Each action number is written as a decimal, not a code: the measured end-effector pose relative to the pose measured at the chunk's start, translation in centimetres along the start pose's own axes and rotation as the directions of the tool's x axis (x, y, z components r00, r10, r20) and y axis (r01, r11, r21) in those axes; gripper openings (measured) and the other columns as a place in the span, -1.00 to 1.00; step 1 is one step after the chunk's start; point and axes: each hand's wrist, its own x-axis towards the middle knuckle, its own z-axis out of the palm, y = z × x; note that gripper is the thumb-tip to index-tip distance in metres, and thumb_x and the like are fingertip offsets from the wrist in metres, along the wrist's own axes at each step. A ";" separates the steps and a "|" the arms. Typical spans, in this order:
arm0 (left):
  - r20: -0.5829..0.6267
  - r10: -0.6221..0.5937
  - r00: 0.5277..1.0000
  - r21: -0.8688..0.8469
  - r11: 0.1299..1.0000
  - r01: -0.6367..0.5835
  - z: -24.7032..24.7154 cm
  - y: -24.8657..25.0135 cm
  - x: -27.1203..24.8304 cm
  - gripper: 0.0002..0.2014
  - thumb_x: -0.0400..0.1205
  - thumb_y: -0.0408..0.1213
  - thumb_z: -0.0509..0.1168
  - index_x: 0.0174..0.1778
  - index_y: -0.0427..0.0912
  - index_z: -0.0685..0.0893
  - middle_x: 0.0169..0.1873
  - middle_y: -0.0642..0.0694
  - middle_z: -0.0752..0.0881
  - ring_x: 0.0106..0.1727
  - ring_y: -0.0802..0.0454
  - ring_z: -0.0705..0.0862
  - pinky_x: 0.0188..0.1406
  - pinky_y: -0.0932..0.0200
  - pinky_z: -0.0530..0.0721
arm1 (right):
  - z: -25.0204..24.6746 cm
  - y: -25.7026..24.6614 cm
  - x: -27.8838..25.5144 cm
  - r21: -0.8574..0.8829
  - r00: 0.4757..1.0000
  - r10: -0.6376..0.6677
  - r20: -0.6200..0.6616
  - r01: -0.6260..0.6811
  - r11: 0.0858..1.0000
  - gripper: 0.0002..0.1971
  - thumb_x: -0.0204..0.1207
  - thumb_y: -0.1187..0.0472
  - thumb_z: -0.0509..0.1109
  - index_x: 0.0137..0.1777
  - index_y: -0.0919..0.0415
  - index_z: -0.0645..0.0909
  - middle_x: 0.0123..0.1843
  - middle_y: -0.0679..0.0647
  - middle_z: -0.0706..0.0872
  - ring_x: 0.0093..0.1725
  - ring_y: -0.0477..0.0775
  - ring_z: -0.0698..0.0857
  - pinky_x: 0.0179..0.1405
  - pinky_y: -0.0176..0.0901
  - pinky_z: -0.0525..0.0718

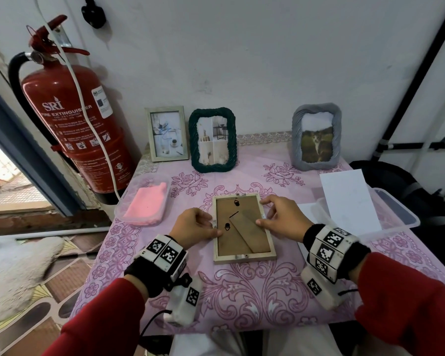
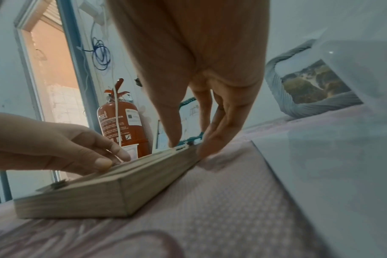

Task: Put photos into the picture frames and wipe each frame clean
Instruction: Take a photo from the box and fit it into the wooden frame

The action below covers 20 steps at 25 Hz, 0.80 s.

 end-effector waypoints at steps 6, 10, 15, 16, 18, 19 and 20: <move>-0.014 0.107 0.994 0.077 0.991 -0.106 0.3 0.3 -0.7 -0.72 0.36 -0.46 0.55 -0.12 -0.34 0.61 -0.38 -0.06 0.59 -0.38 0.13 0.54 -0.37 0.47 0.58 | 0.0 -0.2 -0.3 0.049 0.994 -0.075 -0.077 0.079 0.996 -0.57 0.29 0.40 0.57 0.17 0.27 0.62 -0.23 0.13 0.63 -0.27 0.02 0.62 -0.08 -0.06 0.68; 0.017 0.170 0.985 0.148 0.974 -0.171 0.4 0.3 -0.9 -0.75 0.40 -0.44 0.52 -0.06 -0.35 0.66 -0.36 -0.06 0.60 -0.39 0.17 0.52 -0.43 0.55 0.49 | 0.2 -0.4 -0.4 0.025 0.984 -0.140 -0.113 0.143 0.989 -0.53 0.27 0.44 0.55 0.19 0.22 0.59 -0.27 0.12 0.61 -0.30 0.02 0.60 -0.11 0.02 0.70; 0.035 0.199 0.979 0.168 0.965 -0.202 0.4 0.3 -0.9 -0.75 0.42 -0.44 0.51 -0.03 -0.39 0.68 -0.33 -0.13 0.61 -0.38 0.13 0.53 -0.36 0.46 0.51 | 0.3 -0.4 -0.5 -0.002 0.977 -0.183 -0.106 0.183 0.983 -0.52 0.30 0.47 0.47 0.24 0.18 0.56 -0.25 0.11 0.58 -0.29 0.03 0.57 -0.15 0.01 0.67; 0.037 0.201 0.979 0.165 0.965 -0.204 0.3 0.3 -0.9 -0.76 0.42 -0.44 0.50 -0.03 -0.39 0.69 -0.33 -0.13 0.62 -0.37 0.11 0.54 -0.33 0.42 0.53 | 0.4 -0.4 -0.5 -0.008 0.978 -0.186 -0.098 0.186 0.983 -0.52 0.31 0.47 0.45 0.24 0.17 0.55 -0.24 0.11 0.57 -0.28 0.02 0.57 -0.15 0.01 0.67; 0.043 0.210 0.977 0.167 0.963 -0.214 0.3 0.2 -0.9 -0.77 0.43 -0.43 0.50 -0.02 -0.36 0.71 -0.36 -0.11 0.62 -0.36 0.08 0.55 -0.28 0.32 0.56 | 0.4 -0.5 -0.5 -0.025 0.975 -0.203 -0.085 0.202 0.979 -0.53 0.32 0.47 0.43 0.23 0.16 0.56 -0.24 0.09 0.57 -0.28 0.00 0.56 -0.14 -0.01 0.67; 0.051 0.216 0.975 0.172 0.960 -0.222 0.3 0.2 -0.9 -0.78 0.43 -0.42 0.49 -0.02 -0.33 0.73 -0.39 -0.08 0.60 -0.37 0.09 0.55 -0.26 0.28 0.56 | 0.4 -0.6 -0.4 -0.032 0.973 -0.217 -0.080 0.215 0.976 -0.54 0.33 0.47 0.43 0.22 0.16 0.57 -0.23 0.08 0.57 -0.27 -0.02 0.56 -0.14 -0.02 0.67; 0.059 0.222 0.973 0.176 0.957 -0.229 0.3 0.1 -0.9 -0.78 0.44 -0.42 0.49 -0.01 -0.31 0.74 -0.42 -0.05 0.58 -0.38 0.10 0.53 -0.25 0.26 0.56 | 0.3 -0.6 -0.4 -0.037 0.970 -0.230 -0.074 0.228 0.973 -0.56 0.33 0.46 0.44 0.21 0.16 0.58 -0.23 0.09 0.58 -0.27 -0.03 0.56 -0.14 -0.03 0.67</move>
